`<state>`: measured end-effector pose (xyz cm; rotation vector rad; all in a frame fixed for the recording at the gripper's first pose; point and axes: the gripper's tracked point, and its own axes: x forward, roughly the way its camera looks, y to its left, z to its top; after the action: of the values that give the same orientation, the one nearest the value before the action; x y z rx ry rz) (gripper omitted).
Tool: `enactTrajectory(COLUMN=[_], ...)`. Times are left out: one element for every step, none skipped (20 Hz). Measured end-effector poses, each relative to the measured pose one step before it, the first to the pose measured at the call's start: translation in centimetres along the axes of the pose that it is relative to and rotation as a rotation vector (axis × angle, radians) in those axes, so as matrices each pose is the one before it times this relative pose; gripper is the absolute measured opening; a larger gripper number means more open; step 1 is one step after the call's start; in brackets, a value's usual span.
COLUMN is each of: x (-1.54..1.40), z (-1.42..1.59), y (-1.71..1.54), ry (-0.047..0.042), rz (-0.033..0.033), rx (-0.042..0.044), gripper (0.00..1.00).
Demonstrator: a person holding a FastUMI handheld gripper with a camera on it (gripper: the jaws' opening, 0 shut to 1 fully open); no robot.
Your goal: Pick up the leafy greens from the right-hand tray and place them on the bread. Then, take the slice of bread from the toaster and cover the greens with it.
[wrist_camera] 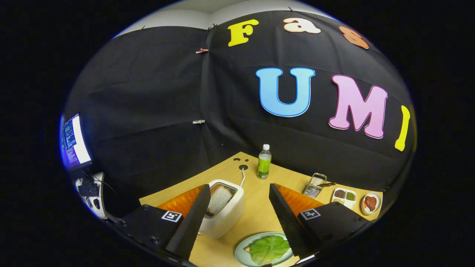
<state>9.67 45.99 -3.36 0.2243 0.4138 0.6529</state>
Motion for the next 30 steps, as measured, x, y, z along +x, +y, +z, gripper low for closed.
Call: enactTrajectory(x=[0.943,0.961,1.104,0.920,0.897,0.999,0.916,0.901,0.827,0.784,0.746,0.792,0.519,0.312,0.304,0.189,0.441,0.207,0.155,0.035,0.005,-0.180,0.015,-0.139,-0.107,-0.403,-0.561,-0.507,-0.579,-0.563], z=[-0.317,-0.467,-0.629,-0.621,-0.767,-0.874,-0.774,-0.807,-0.713,-0.664,-0.474,-0.356,-0.264,-0.164,-0.169,-0.150,-0.218,-0.356,-0.230,0.218,0.221,-0.223,-0.142,0.068,0.155,0.407,0.368,0.448,0.564,0.756], y=[0.833,0.722,0.703,0.500,0.535,0.260,0.257,0.105,-0.037,-0.168,-0.219,-0.269,-0.512,-0.465,-0.371,-0.236,-0.105,-0.200,0.116,0.177,-0.023,0.020,0.098,0.330,0.383,0.062,0.030,0.120,0.205,0.033], ry=[0.00869,0.01493,0.01854,0.01510,0.02106,0.02098,0.02130,0.02008,0.02083,0.01711,0.01623,0.01475,0.01294,0.00988,0.01045,0.01575,0.02184,0.02231,0.01568,0.00515,0.00227,0.00643,0.00846,0.00216,-0.00314,-0.01213,-0.01512,-0.01300,-0.01351,-0.01645], rz=[0.00424,0.00343,0.00298,0.00311,0.00155,-0.00316,-0.00274,-0.00646,-0.01019,-0.01254,-0.01457,-0.01579,-0.02109,-0.01554,-0.01340,-0.00957,-0.00908,-0.00658,0.00813,0.00058,-0.01010,-0.00377,0.00274,0.01245,0.01427,0.00867,0.00652,0.00798,0.01204,0.00698], rx=[0.00981,0.01014,0.01342,0.01198,0.01144,0.01127,0.01372,0.01196,0.01157,0.01297,0.01233,0.00939,0.00550,0.00872,0.01703,0.02229,0.02598,0.02450,0.02916,0.02365,0.02076,0.01643,0.01123,0.00585,-0.00349,-0.00883,-0.00502,0.00011,-0.00008,-0.00096], gripper=[0.99,0.99,0.99,0.99,0.99,0.99,0.99,0.99,0.99,0.99,0.99,0.98,0.98,0.97,0.90,0.88,0.77,0.64,0.51,0.38,0.25,0.19,0.16,0.14,0.13,0.13,0.13,0.13,0.13,0.13])
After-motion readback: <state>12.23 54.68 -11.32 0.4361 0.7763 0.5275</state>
